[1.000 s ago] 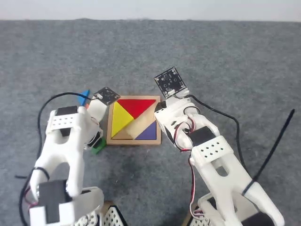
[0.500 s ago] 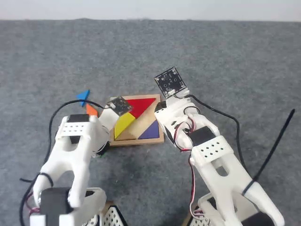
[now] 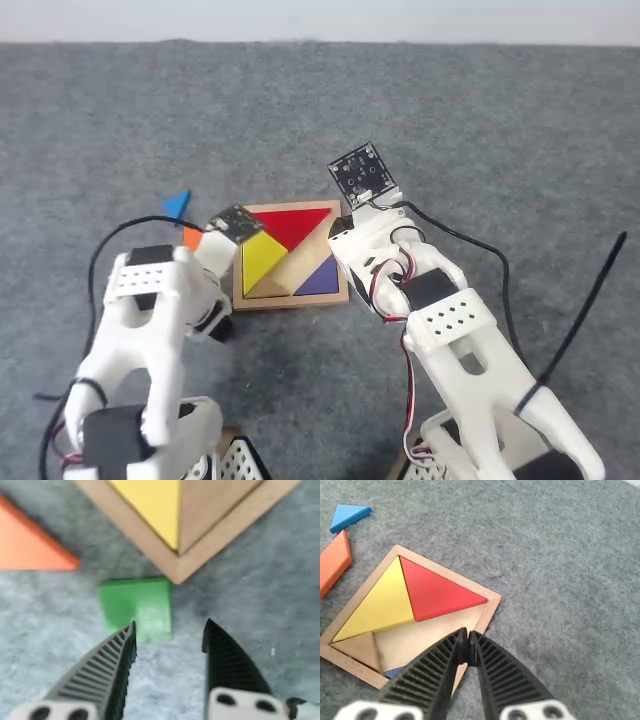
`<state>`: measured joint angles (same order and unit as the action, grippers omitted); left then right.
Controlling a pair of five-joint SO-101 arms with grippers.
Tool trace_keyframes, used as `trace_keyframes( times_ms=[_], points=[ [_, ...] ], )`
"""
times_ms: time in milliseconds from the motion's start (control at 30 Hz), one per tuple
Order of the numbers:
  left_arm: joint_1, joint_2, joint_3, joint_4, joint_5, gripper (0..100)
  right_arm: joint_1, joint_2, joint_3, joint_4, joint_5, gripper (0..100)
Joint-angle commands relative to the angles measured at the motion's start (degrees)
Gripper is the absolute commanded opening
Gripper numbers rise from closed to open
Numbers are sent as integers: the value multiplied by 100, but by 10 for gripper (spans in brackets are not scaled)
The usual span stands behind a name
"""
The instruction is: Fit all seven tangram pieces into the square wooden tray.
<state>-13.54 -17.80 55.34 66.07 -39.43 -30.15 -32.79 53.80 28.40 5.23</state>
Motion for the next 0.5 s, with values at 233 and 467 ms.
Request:
trace_keyframes(
  times_ms=[233, 467],
  points=[
    [-246, -141, -382, -422, -545, 255, 31, -321, -44, -119, 53, 9],
    [-255, 730, -611, -791, -545, 313, 31, -321, -44, -119, 53, 9]
  ],
)
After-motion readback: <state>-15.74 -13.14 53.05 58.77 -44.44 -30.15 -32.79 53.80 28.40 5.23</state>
